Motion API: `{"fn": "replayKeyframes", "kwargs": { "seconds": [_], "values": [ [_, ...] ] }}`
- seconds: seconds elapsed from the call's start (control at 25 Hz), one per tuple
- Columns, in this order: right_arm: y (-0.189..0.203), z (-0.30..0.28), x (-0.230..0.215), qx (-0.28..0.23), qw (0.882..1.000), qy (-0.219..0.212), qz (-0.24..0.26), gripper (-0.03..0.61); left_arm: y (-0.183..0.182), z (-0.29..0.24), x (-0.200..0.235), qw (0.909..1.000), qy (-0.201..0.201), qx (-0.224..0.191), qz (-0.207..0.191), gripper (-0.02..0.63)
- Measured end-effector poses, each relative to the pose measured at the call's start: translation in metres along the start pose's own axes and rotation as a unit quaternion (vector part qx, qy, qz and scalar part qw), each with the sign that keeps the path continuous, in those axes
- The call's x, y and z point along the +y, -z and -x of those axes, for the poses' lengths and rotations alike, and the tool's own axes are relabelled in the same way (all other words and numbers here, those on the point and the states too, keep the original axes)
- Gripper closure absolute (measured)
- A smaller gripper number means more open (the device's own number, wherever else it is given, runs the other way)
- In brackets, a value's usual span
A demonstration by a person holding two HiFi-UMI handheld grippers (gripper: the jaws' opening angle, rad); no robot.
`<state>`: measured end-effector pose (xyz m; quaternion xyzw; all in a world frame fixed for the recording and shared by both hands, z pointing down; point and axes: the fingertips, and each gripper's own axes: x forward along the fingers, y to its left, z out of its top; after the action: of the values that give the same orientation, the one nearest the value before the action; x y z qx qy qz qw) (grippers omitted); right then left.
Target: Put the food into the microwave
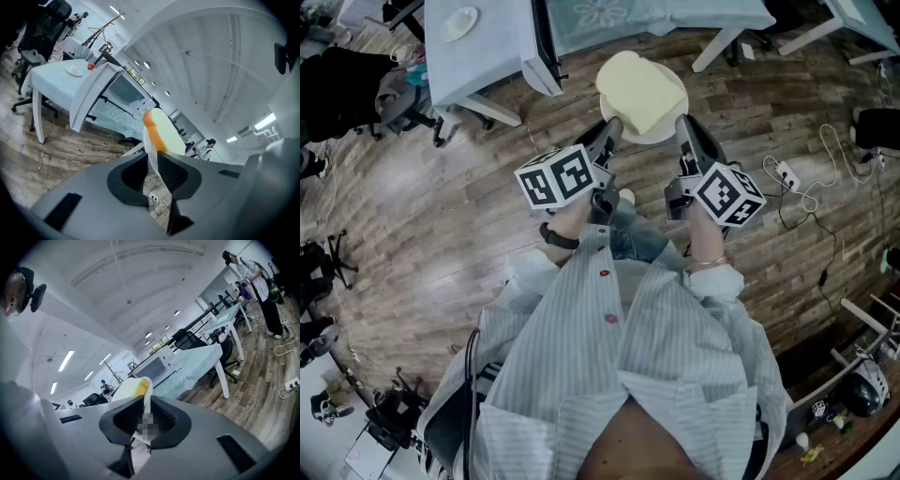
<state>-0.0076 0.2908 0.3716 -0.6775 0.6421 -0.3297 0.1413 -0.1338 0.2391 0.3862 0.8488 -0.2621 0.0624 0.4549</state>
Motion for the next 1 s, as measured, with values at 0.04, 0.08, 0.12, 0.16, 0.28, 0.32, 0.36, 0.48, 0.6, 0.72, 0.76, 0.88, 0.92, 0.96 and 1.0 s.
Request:
{"fn": "replayKeyframes", "kwargs": {
  "seconds": [0.04, 0.08, 0.12, 0.16, 0.28, 0.32, 0.36, 0.48, 0.6, 0.72, 0.76, 0.88, 0.92, 0.96, 1.0],
  "values": [
    [-0.002, -0.001, 0.001, -0.001, 1.000, -0.003, 0.003, 0.517, 0.000, -0.001, -0.001, 1.0000, 0.002, -0.001, 0.001, 0.543],
    [-0.004, -0.001, 0.002, -0.002, 1.000, -0.006, 0.006, 0.517, 0.000, -0.002, -0.002, 1.0000, 0.003, -0.002, 0.001, 0.543],
    [-0.006, -0.001, 0.003, -0.003, 1.000, -0.007, 0.008, 0.517, 0.000, -0.002, -0.002, 1.0000, 0.003, -0.003, 0.002, 0.543],
    [-0.006, -0.001, 0.003, -0.004, 1.000, -0.009, 0.009, 0.517, 0.000, -0.002, -0.003, 1.0000, 0.003, -0.004, 0.002, 0.543],
    [-0.008, -0.001, 0.003, -0.006, 1.000, -0.010, 0.009, 0.517, -0.001, -0.002, -0.005, 1.0000, 0.003, -0.007, -0.001, 0.543],
    [-0.009, -0.001, 0.002, -0.006, 1.000, -0.010, 0.008, 0.517, -0.001, -0.002, -0.005, 1.0000, 0.004, -0.008, -0.001, 0.543],
    [-0.009, -0.001, 0.001, -0.006, 1.000, -0.009, 0.006, 0.517, -0.001, -0.002, -0.006, 1.0000, 0.004, -0.009, -0.001, 0.543],
    [-0.008, -0.001, -0.001, -0.004, 1.000, -0.010, 0.004, 0.517, 0.001, -0.003, -0.006, 1.0000, 0.001, -0.010, -0.001, 0.543],
    [-0.006, 0.001, -0.002, -0.002, 1.000, -0.015, 0.004, 0.517, 0.005, -0.002, -0.006, 0.9999, 0.000, -0.014, 0.001, 0.543],
    [-0.004, 0.007, -0.003, 0.000, 1.000, -0.018, 0.005, 0.517, 0.010, 0.000, -0.008, 0.9999, -0.005, -0.016, -0.001, 0.543],
    [-0.004, 0.009, -0.005, 0.000, 1.000, -0.019, 0.005, 0.517, 0.012, 0.000, -0.009, 0.9999, -0.006, -0.016, -0.002, 0.543],
    [-0.004, 0.013, -0.009, 0.001, 1.000, -0.016, 0.006, 0.517, 0.017, -0.002, -0.012, 0.9999, -0.006, -0.016, -0.002, 0.543],
    [-0.004, 0.013, -0.011, 0.000, 1.000, -0.015, 0.005, 0.517, 0.018, -0.003, -0.012, 0.9999, -0.007, -0.015, -0.002, 0.543],
    [-0.004, 0.014, -0.012, 0.000, 1.000, -0.014, 0.004, 0.517, 0.019, -0.004, -0.012, 0.9999, -0.008, -0.014, -0.002, 0.543],
    [-0.005, 0.015, -0.014, 0.000, 1.000, -0.013, 0.003, 0.517, 0.020, -0.005, -0.013, 0.9999, -0.008, -0.012, -0.002, 0.543]
  ]
}}
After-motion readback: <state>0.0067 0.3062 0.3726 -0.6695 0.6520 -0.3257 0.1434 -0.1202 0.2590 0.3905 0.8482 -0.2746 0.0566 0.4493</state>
